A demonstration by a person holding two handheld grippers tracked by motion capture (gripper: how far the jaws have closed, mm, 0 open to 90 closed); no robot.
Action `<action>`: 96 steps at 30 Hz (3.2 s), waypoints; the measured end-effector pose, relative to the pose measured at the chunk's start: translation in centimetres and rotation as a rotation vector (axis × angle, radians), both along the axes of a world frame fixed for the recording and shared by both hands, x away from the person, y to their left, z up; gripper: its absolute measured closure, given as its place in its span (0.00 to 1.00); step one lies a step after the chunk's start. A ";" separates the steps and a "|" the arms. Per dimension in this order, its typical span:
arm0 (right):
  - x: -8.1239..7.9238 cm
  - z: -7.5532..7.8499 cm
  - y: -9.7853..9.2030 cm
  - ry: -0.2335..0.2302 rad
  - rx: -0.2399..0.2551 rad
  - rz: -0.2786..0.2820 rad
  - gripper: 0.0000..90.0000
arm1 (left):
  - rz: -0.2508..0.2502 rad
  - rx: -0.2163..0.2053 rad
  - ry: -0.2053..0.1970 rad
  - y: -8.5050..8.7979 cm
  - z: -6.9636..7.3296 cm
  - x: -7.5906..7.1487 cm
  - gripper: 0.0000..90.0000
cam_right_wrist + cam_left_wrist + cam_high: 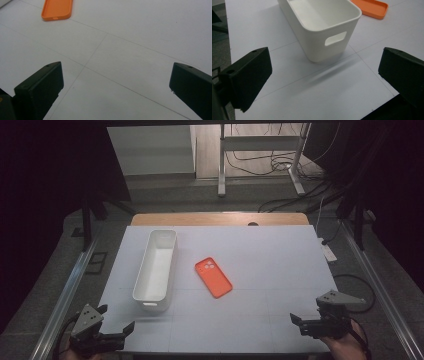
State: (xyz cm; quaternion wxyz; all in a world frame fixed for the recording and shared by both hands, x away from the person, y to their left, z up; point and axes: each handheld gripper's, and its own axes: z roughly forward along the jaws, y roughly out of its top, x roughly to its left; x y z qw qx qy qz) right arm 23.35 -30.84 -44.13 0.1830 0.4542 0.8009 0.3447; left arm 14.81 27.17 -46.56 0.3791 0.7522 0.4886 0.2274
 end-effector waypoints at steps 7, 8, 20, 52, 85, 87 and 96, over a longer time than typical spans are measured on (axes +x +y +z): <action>0.0 0.0 0.2 0.009 -0.024 0.002 0.00 | 0.002 -0.012 0.001 0.1 0.0 0.0 0.00; 0.0 0.0 0.2 0.007 -0.023 0.001 0.00 | -0.001 -0.010 0.002 0.1 0.0 0.0 0.00; 0.1 0.0 0.3 0.012 -0.029 0.001 0.00 | -0.009 -0.015 0.009 0.2 0.0 0.1 0.00; 1.0 0.1 1.4 0.018 -0.038 0.071 0.00 | -0.028 -0.027 0.015 0.2 -0.1 0.1 0.01; 4.6 1.0 3.7 0.027 -0.027 0.159 0.00 | -0.030 -0.015 0.022 0.1 -0.1 0.2 0.02; 4.7 1.0 3.8 0.027 -0.030 0.163 0.00 | -0.031 -0.013 0.022 0.1 -0.1 0.2 0.02; 5.2 1.1 4.5 0.039 -0.043 0.190 0.00 | -0.039 -0.005 0.022 0.0 -0.1 0.2 0.03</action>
